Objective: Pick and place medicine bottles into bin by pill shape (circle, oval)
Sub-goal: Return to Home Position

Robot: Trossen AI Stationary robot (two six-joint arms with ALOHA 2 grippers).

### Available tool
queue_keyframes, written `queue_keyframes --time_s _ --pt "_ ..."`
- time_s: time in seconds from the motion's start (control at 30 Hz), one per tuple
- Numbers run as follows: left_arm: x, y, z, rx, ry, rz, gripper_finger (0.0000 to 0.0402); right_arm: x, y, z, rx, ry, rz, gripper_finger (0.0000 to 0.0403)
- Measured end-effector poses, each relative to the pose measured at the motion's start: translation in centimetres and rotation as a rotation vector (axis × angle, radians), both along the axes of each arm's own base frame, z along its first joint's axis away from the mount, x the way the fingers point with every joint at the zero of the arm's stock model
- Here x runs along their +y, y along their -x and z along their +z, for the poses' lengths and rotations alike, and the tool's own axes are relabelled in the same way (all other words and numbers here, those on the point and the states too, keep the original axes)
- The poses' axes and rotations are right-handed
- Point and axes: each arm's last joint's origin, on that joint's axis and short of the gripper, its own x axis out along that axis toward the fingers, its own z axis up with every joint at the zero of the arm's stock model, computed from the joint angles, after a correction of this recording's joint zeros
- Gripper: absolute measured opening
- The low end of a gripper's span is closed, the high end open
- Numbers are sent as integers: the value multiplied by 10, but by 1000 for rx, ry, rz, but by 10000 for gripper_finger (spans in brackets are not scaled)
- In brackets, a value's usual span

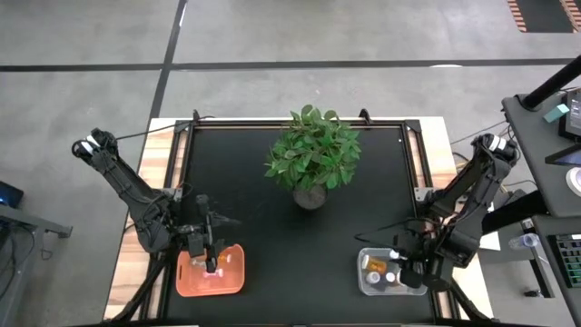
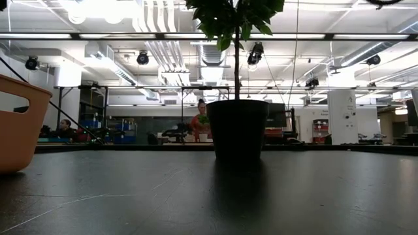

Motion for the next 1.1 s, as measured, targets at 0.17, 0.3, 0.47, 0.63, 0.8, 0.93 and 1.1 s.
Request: queue_keyframes --time_s 0.17,0.3,0.47,0.63,0.8,0.93,1.1 --pt "0 0 0 0 2 2 176 -3 -7 16 -296 76 23 160" --pt "0 0 0 -3 24 2 176 3 -18 37 -583 184 155 145" --pt "0 0 0 -13 74 2 176 7 -36 49 -791 229 361 119" --pt "0 0 0 -21 138 4 176 -7 -61 38 -971 235 598 91" --pt "4 -6 -6 -26 218 36 176 -48 -84 24 -1042 260 704 65" --pt "4 -21 -23 23 290 -10 176 -77 -93 26 -1096 258 750 51" --pt "1 -44 -47 163 310 -209 176 -100 -88 31 -1143 324 748 43"
